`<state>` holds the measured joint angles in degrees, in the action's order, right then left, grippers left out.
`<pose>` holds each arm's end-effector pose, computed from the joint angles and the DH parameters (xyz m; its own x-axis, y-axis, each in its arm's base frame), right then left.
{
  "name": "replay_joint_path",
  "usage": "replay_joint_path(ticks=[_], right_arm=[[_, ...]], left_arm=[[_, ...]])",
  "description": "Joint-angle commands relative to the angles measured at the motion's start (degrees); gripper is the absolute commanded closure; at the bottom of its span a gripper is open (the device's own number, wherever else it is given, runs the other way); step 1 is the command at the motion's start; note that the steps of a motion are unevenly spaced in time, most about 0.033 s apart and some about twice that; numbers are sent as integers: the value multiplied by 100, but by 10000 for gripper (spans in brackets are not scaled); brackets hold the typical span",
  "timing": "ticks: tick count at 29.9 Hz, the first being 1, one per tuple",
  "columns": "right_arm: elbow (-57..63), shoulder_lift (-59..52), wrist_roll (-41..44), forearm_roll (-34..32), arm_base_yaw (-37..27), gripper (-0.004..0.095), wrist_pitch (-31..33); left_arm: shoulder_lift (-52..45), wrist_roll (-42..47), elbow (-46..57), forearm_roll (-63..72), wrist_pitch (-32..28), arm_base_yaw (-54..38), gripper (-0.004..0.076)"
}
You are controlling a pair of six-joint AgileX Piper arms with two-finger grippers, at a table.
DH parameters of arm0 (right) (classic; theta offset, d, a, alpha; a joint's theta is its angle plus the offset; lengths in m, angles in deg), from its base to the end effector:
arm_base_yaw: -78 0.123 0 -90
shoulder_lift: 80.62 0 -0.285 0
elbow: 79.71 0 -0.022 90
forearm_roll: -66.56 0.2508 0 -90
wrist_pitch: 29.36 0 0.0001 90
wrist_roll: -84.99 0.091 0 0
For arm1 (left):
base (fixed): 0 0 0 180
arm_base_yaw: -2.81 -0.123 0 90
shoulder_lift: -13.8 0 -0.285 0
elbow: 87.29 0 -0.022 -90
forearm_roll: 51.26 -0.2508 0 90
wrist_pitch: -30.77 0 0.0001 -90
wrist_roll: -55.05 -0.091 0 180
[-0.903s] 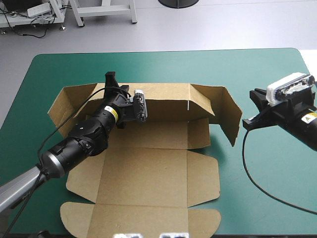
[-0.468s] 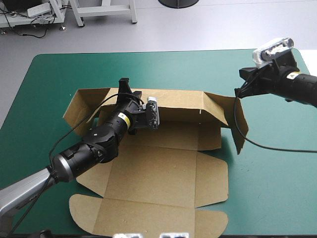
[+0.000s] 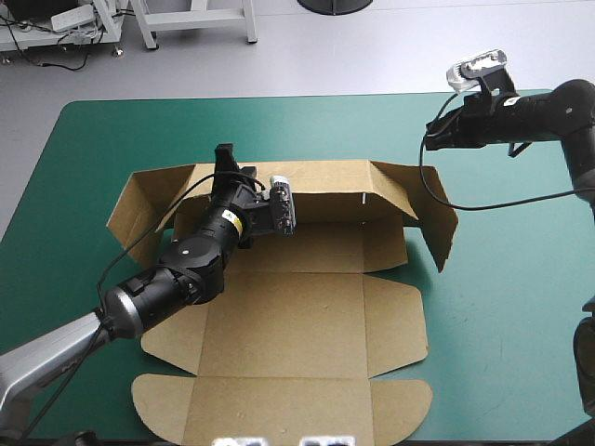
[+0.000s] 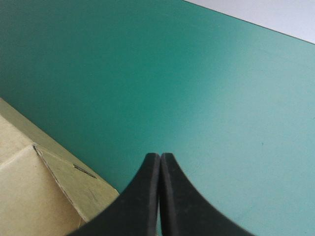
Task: Fold the box
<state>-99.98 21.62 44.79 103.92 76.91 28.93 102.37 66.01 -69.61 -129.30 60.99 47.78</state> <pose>0.3624 0.0401 0.4040 -0.5491 -0.2590 -0.7946 -0.5552 0.8237 0.1152 0.2529 -0.1892 0.3277 0.1514 0.9661 -0.2091 0.3758 0.1394 0.9162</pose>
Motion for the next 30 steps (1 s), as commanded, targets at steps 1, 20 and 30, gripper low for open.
replay_joint_path(ticks=[1, 20, 30], right_arm=[[-224, -18, 23, 299, 113, 932, -7], [-224, -36, 303, -583, 544, 933, 1328], [-171, -160, 386, -643, 554, 933, 1337]], left_arm=[[-145, 145, -170, -214, -27, 29, 729], [-91, 340, -191, -672, 53, -67, 729], [-91, 522, -358, -717, 105, -215, 719]])
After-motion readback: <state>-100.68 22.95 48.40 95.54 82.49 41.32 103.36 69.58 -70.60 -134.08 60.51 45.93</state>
